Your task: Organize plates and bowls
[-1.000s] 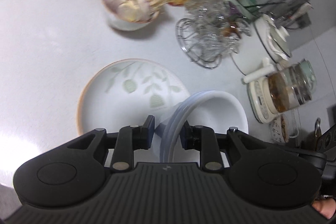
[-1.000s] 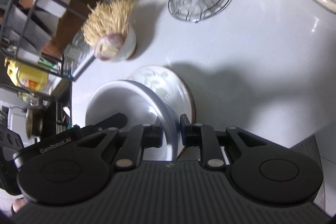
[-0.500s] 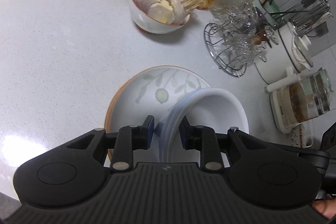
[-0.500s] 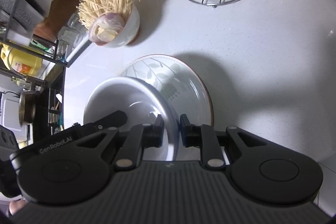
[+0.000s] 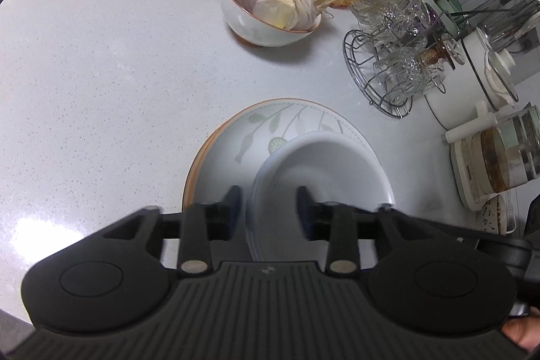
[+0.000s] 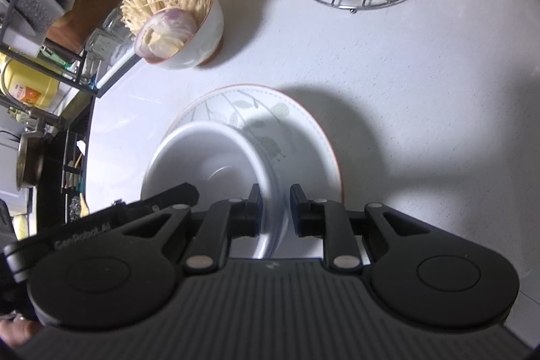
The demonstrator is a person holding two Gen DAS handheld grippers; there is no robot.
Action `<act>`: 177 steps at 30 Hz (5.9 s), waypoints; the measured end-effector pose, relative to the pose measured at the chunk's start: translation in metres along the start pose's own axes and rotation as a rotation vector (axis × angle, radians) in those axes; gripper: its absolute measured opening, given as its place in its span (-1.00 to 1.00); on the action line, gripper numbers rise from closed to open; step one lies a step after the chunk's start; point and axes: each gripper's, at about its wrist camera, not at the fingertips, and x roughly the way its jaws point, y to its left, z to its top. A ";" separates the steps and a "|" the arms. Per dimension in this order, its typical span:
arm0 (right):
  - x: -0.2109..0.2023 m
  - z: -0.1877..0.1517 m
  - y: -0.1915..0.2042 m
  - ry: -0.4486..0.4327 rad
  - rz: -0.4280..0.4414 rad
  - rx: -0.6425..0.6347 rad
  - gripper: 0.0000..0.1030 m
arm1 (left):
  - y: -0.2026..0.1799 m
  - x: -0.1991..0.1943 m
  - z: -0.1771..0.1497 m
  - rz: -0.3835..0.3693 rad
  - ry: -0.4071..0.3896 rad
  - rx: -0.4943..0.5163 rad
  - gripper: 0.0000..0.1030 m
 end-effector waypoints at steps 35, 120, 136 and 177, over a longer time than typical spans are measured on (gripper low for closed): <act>-0.195 -0.055 0.065 -0.451 0.095 -0.139 -0.19 | -0.069 -0.224 -0.049 -0.029 -0.308 0.303 0.06; -0.298 -0.255 -0.009 -0.637 -0.008 -0.400 0.58 | -0.111 -0.306 -0.297 0.182 -0.455 0.273 0.92; -0.293 -0.262 -0.020 -0.655 -0.054 -0.387 1.00 | -0.118 -0.297 -0.318 0.197 -0.449 0.281 0.92; -0.296 -0.275 -0.019 -0.641 -0.034 -0.430 1.00 | -0.106 -0.302 -0.338 0.184 -0.450 0.239 0.93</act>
